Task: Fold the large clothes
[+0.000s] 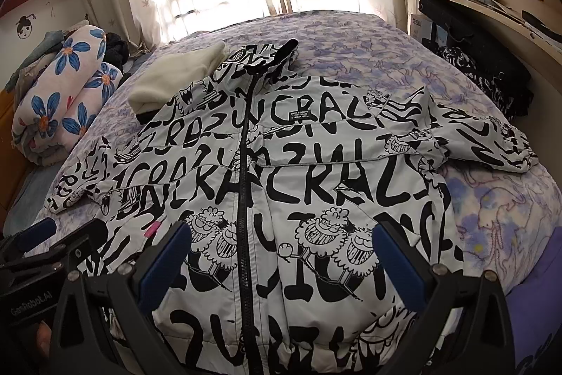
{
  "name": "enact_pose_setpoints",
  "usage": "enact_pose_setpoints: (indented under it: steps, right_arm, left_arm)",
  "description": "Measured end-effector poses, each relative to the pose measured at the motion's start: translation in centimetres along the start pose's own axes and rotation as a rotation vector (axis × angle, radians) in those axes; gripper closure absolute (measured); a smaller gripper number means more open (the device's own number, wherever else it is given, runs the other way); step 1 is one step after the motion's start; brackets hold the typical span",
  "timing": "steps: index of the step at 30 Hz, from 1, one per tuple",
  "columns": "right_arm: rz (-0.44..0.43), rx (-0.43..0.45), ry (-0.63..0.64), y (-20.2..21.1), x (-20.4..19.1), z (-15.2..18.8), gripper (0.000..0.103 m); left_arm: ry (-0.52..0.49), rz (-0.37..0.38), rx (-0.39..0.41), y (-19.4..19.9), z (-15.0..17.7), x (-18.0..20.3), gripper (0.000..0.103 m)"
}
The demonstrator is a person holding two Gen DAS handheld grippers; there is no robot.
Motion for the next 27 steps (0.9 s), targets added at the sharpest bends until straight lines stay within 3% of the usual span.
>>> enact_pose_setpoints:
  steps: [20,27]
  right_arm:
    - [-0.006,-0.004,-0.007,0.0,0.0,-0.2,0.000]
    - [-0.004,0.008,-0.003,0.3,0.3,-0.8,0.000]
  left_arm:
    - [-0.003,0.057,0.010,-0.2,-0.6,0.5,0.001]
    - [0.005,0.135,0.018,-0.5,-1.4,0.8,0.001]
Point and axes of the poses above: each gripper's, at about its wrist camera, not at the fingertips, and y roughly against the way its jaws point, x to its right, z to its underside, the point moved 4 cm from there along -y, roughly the way its jaws point, and after that the axes turned 10 degrees about -y, right-handed, at the moved point
